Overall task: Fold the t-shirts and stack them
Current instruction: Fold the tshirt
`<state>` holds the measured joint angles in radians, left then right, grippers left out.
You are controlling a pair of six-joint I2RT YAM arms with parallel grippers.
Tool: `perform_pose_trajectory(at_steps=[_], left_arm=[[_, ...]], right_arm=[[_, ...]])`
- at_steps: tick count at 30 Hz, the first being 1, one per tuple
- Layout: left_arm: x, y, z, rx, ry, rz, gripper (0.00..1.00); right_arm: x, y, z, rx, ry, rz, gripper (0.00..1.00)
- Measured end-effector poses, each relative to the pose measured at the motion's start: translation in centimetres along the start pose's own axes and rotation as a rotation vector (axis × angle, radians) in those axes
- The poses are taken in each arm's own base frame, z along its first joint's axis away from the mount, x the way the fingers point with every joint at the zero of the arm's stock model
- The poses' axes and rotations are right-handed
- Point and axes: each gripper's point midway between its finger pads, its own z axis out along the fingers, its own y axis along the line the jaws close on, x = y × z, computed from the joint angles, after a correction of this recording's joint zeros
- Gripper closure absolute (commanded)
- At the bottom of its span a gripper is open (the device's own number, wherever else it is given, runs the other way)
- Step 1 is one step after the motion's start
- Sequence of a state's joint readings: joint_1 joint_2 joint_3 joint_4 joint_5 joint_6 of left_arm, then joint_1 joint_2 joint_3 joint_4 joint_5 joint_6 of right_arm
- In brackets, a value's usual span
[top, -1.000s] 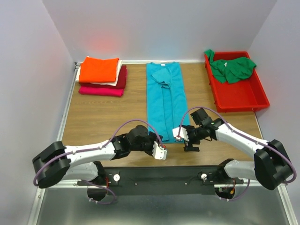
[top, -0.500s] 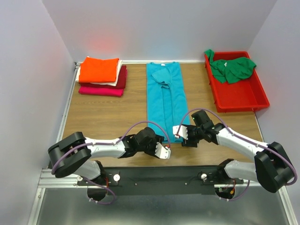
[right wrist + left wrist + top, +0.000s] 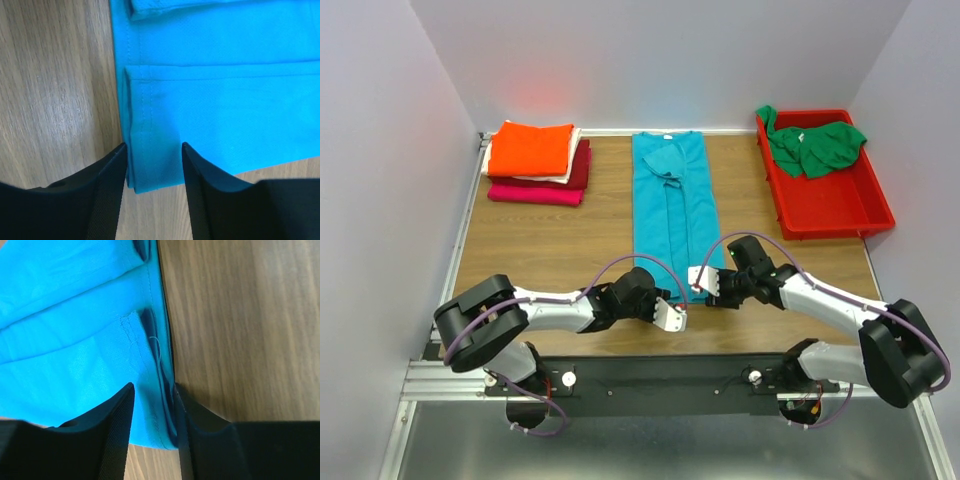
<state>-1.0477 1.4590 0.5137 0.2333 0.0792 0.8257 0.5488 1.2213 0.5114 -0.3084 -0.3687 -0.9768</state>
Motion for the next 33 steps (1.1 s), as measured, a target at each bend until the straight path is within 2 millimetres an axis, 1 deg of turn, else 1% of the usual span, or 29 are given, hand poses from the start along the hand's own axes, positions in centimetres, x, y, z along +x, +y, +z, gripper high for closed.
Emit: perform_pose_trajectory(at_steps=[1,3,4,6,7,9,13,16,18,19,23,24,26,29,31,32,33], left_arm=[[0.0,0.1,0.1,0.000,0.001,-0.001,0.62],[0.2,0.2,0.3,0.003,0.008,-0.003,0.71],[0.3,0.2,0.3,0.004,0.011,-0.005,0.81],[0.5,0.1,0.4,0.008,0.019,-0.004,0.90],[0.6,0.0,0.4,0.013,0.024,-0.006,1.00],[0.7,0.0,0.3,0.015,0.027,-0.008,1.00],[0.4,0.1,-0.2,0.013,0.016,-0.006,1.00],[-0.6,0.3,-1.2,0.007,-0.028,0.000,1.00],[-1.8,0.7,-2.1,0.001,-0.079,0.008,1.00],[-2.1,0.8,-2.4,0.001,-0.090,0.010,1.00],[-3.7,0.5,-3.7,0.031,-0.159,0.015,1.00],[-4.2,0.5,-4.1,0.041,-0.173,0.018,1.00],[-4.6,0.8,-4.4,0.047,-0.183,0.024,1.00],[-4.6,1.9,-4.4,0.042,-0.174,0.028,1.00],[-3.9,3.4,-4.1,0.022,-0.151,0.016,1.00],[-3.4,4.6,-4.0,0.007,-0.135,0.004,1.00],[-2.6,6.2,-3.8,-0.019,-0.114,-0.009,1.00]], right_arm=[[0.0,0.0,0.0,0.002,0.002,0.003,0.55],[0.1,-0.2,0.2,0.006,0.006,0.008,0.64],[0.2,-0.3,0.3,0.010,0.009,0.007,0.73],[0.3,-0.5,0.4,0.016,0.016,0.013,0.83],[0.4,-0.5,0.4,0.017,0.019,0.019,0.92],[0.4,-0.6,0.5,0.022,0.024,0.023,0.98],[0.5,-0.5,0.3,0.019,0.027,0.043,0.99],[0.3,0.1,-0.2,0.007,0.022,0.063,0.99],[-0.3,0.4,-0.7,-0.002,0.003,0.071,1.00],[-0.8,0.4,-1.2,-0.006,-0.013,0.076,1.00],[-3.0,0.3,-2.9,-0.017,-0.073,0.086,1.00],[-3.3,0.2,-3.2,-0.015,-0.079,0.091,1.00],[-4.1,-0.4,-3.8,-0.009,-0.087,0.107,0.99],[-5.4,-2.4,-4.4,0.016,-0.084,0.130,1.00],[-5.8,-4.1,-4.5,0.039,-0.053,0.152,1.00],[-6.0,-5.2,-4.4,0.052,-0.037,0.161,1.00],[-6.2,-6.5,-4.2,0.066,-0.024,0.169,1.00]])
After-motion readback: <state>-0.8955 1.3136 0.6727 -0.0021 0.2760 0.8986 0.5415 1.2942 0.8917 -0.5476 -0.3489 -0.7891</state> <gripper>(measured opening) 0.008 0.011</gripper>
